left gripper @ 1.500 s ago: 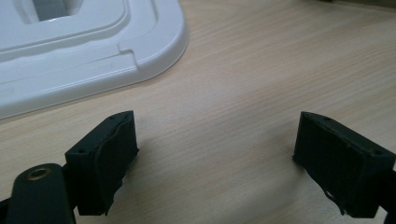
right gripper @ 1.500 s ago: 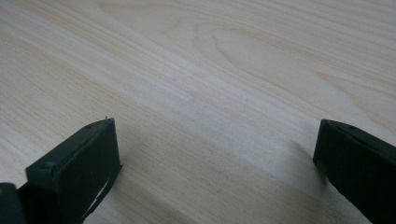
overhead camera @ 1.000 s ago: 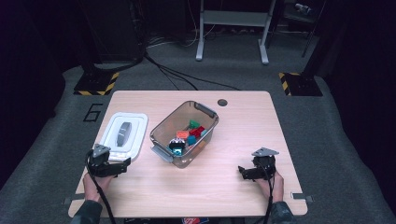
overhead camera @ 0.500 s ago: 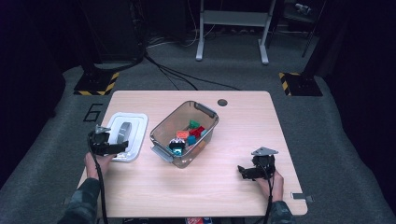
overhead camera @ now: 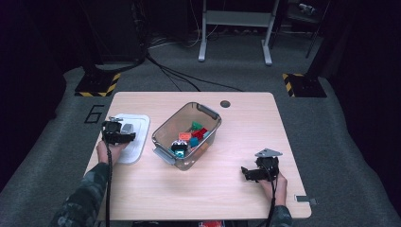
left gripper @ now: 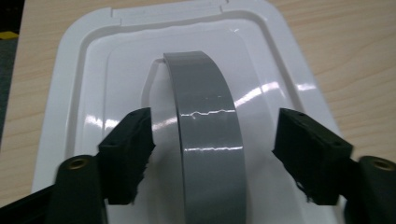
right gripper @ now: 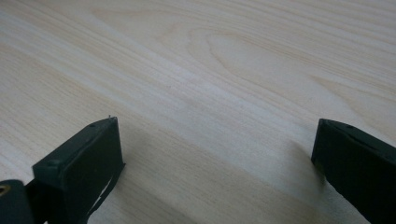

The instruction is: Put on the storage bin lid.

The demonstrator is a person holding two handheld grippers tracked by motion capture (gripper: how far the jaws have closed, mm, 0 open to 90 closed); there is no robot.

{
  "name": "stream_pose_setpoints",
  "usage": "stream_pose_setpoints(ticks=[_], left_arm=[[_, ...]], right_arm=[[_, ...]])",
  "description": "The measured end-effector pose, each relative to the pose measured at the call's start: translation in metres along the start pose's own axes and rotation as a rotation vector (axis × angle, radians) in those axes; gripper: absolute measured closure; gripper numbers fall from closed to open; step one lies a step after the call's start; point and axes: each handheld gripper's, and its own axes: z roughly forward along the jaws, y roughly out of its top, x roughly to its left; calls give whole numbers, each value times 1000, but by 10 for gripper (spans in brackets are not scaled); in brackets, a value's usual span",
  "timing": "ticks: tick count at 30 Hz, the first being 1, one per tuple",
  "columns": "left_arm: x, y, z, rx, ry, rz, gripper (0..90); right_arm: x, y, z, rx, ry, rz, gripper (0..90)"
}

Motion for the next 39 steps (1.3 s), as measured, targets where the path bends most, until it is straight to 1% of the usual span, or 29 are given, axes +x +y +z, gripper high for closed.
stream_pose_setpoints(ticks=[1, 2, 3, 4, 5, 6, 7, 8, 9, 10, 12, 14, 16, 20, 21, 23, 24, 25, 26, 27, 28, 29, 32, 33, 34, 36, 37, 38, 39], left_arm=[[-1, -1, 2, 9, -14, -10, 349], [-1, 0, 2, -1, -11, -20, 386], [-3, 0, 3, -26, 2, -29, 445], [-4, 0, 3, -24, 18, -26, 524], [-5, 0, 2, -29, 30, -45, 556], [-4, -1, 2, -29, 23, -64, 644], [-4, -1, 2, -29, 21, -68, 664], [-4, -1, 1, -25, 23, -80, 667], [-3, -2, 0, -20, 17, -83, 670], [-3, -3, -1, -19, 15, -100, 672], [-2, -5, -6, -12, -1, -116, 674], [-2, -6, -11, -17, 3, -110, 674], [-2, -8, -16, -21, -3, -103, 674], [-1, -9, -34, -55, -16, -98, 675], [-1, -9, -38, -57, -18, -94, 674], [0, -8, -48, -67, -30, -92, 675], [0, -7, -51, -66, -32, -87, 675], [0, -5, -56, -76, -36, -82, 675], [0, -4, -60, -74, -40, -72, 675], [-1, -2, -65, -78, -39, -60, 675], [-2, -1, -68, -87, -36, -58, 675], [-1, 1, -72, -83, -37, -41, 675], [-1, 5, -81, -93, -38, -29, 675], [0, 6, -84, -87, -44, -24, 675], [0, 8, -87, -94, -47, -22, 674], [-1, 12, -93, -104, -50, -19, 675], [-2, 14, -95, -108, -52, -12, 675], [-3, 16, -98, -107, -54, -1, 674], [-5, 19, -100, -118, -58, -6, 675]], right_arm=[[-1, 0, 0, -1, 0, -6, 15], [-1, 0, 0, 0, -1, -4, 19], [-1, 0, 0, -5, -4, -1, 23], [-1, -1, -1, -4, -2, 1, 25], [0, -1, -1, -5, -2, 2, 29], [0, -1, -1, -6, 0, 2, 30], [-1, -1, -1, -6, 1, 1, 31], [-1, -1, -1, -6, 2, 0, 32], [-1, -1, -1, -6, 3, 0, 32], [-1, -1, -1, -7, 2, -1, 34], [-1, -1, -1, -7, 3, -1, 35], [-1, -1, -1, -7, 3, -1, 35], [-1, -1, -1, -9, 2, 0, 35], [0, -1, -1, -7, 3, 2, 36], [0, -1, -1, -4, 1, 9, 35], [-1, 0, -1, -9, 4, -8, 34], [-1, 0, -1, -7, 4, -5, 32], [-1, 0, 0, -6, 5, -1, 26], [-1, 1, 1, -6, -7, -3, 21], [-1, 1, 1, -7, -8, -10, 17], [-1, 1, 1, -4, -9, -5, 10], [-1, 1, 2, -3, -10, -2, 5], [-2, 1, 1, 4, -10, 1, 0], [-1, 1, 1, 0, -13, 17, 0], [-2, 0, 1, 2, -9, 2, 0], [-3, 0, 0, 1, -9, -4, 0], [-4, -1, 0, 0, -4, -18, 0], [-4, -2, -2, 6, 3, -12, 0], [-5, -5, -5, 5, 5, -9, 0]])
